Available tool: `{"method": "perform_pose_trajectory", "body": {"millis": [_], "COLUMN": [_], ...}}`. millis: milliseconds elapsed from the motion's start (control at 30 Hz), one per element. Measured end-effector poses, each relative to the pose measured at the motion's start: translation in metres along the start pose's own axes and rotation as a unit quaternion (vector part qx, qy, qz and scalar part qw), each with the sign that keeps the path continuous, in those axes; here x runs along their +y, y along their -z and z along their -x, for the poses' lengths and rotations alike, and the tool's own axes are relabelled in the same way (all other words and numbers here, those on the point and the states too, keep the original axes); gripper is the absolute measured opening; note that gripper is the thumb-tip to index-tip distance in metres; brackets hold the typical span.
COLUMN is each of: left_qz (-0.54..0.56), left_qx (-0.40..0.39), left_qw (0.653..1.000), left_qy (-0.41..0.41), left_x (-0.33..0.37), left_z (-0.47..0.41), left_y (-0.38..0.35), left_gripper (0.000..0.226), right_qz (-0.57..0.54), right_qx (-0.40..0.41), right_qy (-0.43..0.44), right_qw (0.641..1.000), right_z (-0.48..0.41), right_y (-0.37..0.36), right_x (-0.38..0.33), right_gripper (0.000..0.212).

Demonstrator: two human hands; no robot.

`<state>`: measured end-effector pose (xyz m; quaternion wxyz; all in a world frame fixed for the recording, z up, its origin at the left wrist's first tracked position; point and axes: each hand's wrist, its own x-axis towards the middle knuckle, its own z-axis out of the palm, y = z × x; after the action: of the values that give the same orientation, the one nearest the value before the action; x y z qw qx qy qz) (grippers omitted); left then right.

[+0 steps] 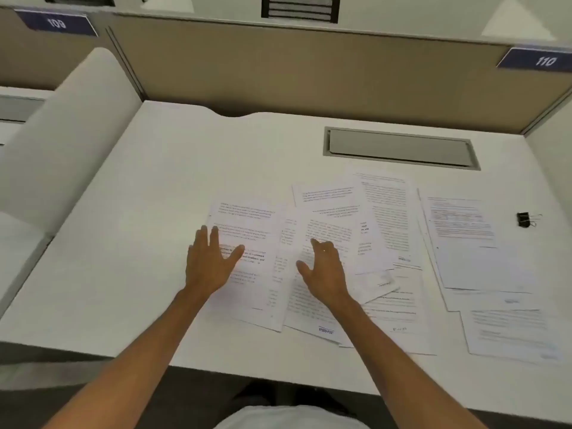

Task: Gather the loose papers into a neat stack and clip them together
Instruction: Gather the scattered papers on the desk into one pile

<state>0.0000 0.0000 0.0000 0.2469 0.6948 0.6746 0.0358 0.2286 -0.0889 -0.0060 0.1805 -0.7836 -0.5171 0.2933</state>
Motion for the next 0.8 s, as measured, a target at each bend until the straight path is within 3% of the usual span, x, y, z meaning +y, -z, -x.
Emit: {"method": "perform_pose_trajectory", "body": {"millis": [100, 167, 333, 533, 800], "left_qz": [-0.009, -0.021, -0.023, -0.031, -0.039], "left_qx": [0.023, 0.026, 0.018, -0.014, -0.002], "left_qw": [0.993, 0.989, 0.992, 0.998, 0.999], "left_qy": [0.117, 0.146, 0.121, 0.046, 0.020], "left_x": [-0.014, -0.021, -0.024, -0.022, -0.025], "left_z": [-0.013, -0.019, -0.026, -0.022, -0.015], "left_y": [-0.003, -0.003, -0.003, -0.011, -0.016], "left_gripper": [0.097, 0.093, 0.078, 0.076, 0.077], "right_qz": [-0.102, -0.141, -0.179, -0.196, -0.244], "right_qx": [-0.008, -0.007, 0.035, 0.072, 0.090], "right_qy": [-0.095, -0.153, -0.242, -0.302, -0.339], "right_qw": [0.990, 0.978, 0.953, 0.930, 0.904], "right_z": [-0.002, -0.003, -0.008, -0.013, -0.020], "right_y": [-0.013, -0.020, -0.033, -0.037, -0.039], "right_x": [-0.009, -0.015, -0.030, -0.040, -0.048], "right_gripper": [0.069, 0.066, 0.054, 0.034, 0.035]}}
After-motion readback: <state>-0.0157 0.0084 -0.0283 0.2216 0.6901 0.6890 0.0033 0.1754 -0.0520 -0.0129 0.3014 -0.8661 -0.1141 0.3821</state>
